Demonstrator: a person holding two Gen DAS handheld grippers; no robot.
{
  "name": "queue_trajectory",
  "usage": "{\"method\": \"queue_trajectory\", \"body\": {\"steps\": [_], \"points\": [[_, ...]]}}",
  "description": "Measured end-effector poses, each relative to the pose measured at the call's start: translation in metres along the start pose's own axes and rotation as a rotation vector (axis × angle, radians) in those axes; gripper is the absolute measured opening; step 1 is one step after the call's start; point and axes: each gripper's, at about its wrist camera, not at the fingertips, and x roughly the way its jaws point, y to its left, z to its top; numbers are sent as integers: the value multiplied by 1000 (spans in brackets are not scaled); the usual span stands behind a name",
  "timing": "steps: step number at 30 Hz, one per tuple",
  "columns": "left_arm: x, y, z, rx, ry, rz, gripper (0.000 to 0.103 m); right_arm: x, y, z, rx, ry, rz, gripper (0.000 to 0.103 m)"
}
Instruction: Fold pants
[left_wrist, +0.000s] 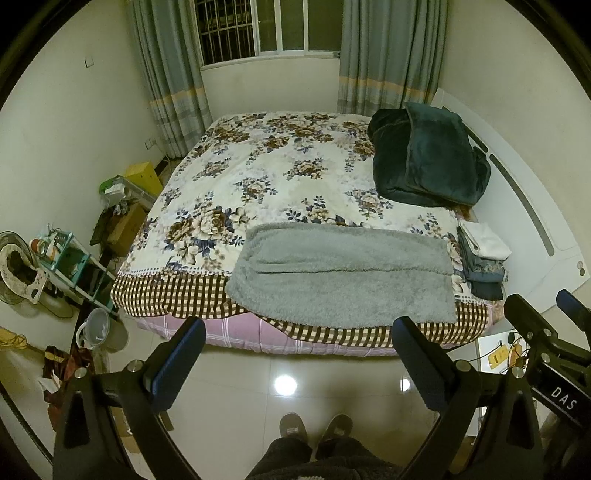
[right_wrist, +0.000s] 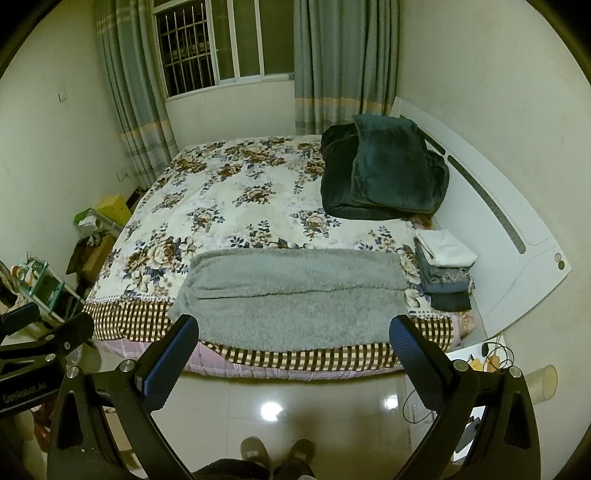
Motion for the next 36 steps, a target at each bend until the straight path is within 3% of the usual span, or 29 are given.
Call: {"method": "queue_trajectory", "body": {"steps": [9, 13, 36], "points": [[-1, 1, -2, -1, -5, -3, 103, -1, -1, 0, -1, -3, 0, 103], [-6, -13, 17, 3, -6, -5, 103, -1, -1, 0, -1, -4, 1, 103], [-7, -10, 14, 1, -15, -9, 103, -9, -3, 6, -1, -10, 4, 103]]}}
